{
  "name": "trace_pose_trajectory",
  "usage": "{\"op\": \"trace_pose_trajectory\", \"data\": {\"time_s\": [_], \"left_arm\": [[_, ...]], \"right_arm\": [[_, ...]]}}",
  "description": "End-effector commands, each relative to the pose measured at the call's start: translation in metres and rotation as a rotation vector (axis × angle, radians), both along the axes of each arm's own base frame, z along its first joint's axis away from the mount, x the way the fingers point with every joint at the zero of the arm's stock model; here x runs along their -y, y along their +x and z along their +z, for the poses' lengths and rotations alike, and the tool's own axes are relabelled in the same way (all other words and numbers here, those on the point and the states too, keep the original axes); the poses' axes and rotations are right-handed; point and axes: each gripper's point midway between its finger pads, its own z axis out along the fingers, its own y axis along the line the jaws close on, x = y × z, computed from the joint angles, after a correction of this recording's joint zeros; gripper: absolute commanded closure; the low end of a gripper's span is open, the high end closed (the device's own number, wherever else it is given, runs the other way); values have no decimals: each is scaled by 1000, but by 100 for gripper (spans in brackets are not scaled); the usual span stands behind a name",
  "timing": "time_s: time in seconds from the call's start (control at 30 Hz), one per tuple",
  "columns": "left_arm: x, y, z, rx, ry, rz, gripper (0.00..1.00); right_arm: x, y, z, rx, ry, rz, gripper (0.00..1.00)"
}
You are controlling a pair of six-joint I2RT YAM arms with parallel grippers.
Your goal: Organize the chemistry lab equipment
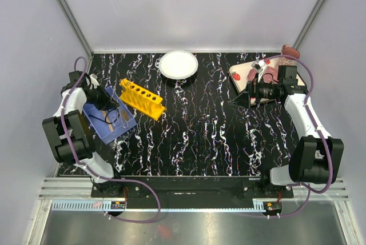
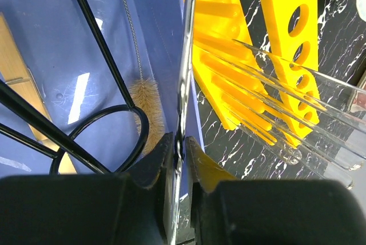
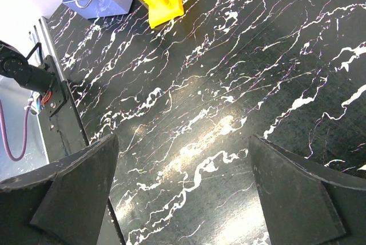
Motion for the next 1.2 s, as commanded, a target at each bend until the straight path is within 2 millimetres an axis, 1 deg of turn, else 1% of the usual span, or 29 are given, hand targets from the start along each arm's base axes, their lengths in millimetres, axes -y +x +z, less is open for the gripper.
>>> {"op": "trace_pose_trajectory", "data": {"time_s": [0.0,0.07,0.2,0.37,0.47,0.5,0.6,0.73,0.97,1.0,1.07,1.1,1.17], "left_arm": [[-9,9,7,47,32,4,83],[-10,9,8,51,38,12,82],[-16,7,14,61,66,36,74],[-25,7,28,97,107,71,73],[-25,6,39,126,119,77,67],[-25,5,41,133,118,76,63],[-19,3,47,147,99,56,60],[-16,2,37,119,93,35,59],[3,5,17,60,111,-44,58],[4,7,17,59,120,-51,58],[7,7,10,29,143,-69,58],[6,9,11,28,158,-69,58],[1,7,3,-3,198,-64,58]], "right_arm": [[0,-1,6,35,4,16,0],[0,-2,6,33,4,16,0],[0,-2,6,33,3,17,0],[1,-2,6,34,1,17,0],[1,-2,7,36,1,17,0],[1,-2,7,37,2,18,0],[1,-2,7,33,2,18,0],[0,-2,5,28,4,19,0],[0,-2,5,24,5,21,0],[1,-2,4,24,4,20,0],[0,-2,4,21,5,21,0],[0,-2,3,21,5,22,0],[1,-2,3,19,3,19,0]]}}
